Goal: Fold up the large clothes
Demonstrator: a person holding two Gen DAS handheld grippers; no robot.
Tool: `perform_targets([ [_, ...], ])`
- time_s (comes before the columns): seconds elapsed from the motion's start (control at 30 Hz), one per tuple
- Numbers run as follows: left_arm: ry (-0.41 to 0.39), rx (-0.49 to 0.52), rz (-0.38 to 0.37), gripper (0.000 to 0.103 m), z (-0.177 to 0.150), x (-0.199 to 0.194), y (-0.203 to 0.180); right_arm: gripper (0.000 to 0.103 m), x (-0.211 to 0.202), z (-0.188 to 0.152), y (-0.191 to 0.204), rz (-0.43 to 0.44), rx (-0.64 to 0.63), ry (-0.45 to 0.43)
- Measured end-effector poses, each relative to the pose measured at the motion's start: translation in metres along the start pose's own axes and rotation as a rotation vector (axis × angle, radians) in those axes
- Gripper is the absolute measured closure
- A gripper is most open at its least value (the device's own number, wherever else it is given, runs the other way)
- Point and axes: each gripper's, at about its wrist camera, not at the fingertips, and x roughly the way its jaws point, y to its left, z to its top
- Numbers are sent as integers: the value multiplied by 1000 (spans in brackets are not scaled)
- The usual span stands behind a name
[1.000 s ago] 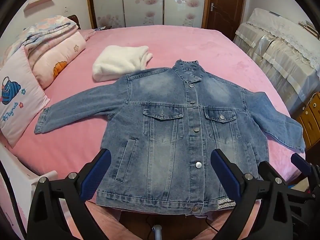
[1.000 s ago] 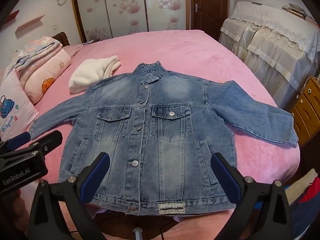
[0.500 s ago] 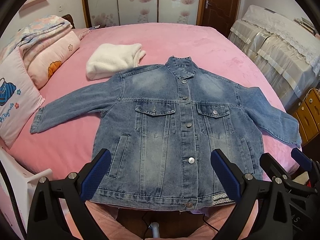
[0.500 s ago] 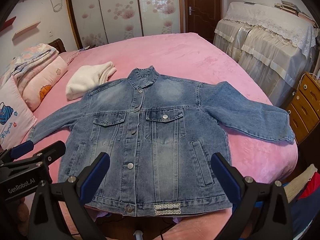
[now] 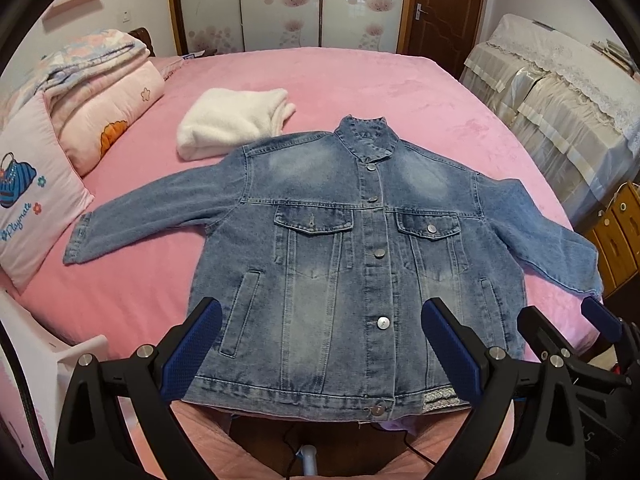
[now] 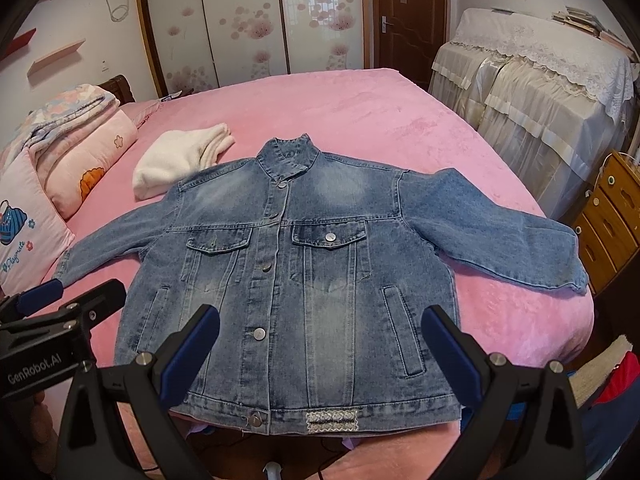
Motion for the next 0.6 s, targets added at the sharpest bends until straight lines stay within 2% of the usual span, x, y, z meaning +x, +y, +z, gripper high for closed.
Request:
perform_targets([
  [0.17,-53,-4,-21,4,3,-8,5,2,-1,3,4,-29,-7,8],
  [0.37,-121,38,18,4,7,-16,4,2,-2,4,15,-61,-29,14],
  [0.6,-176,29,-9,4,11,-18,11,2,-3,6,30,-107,-56,19],
])
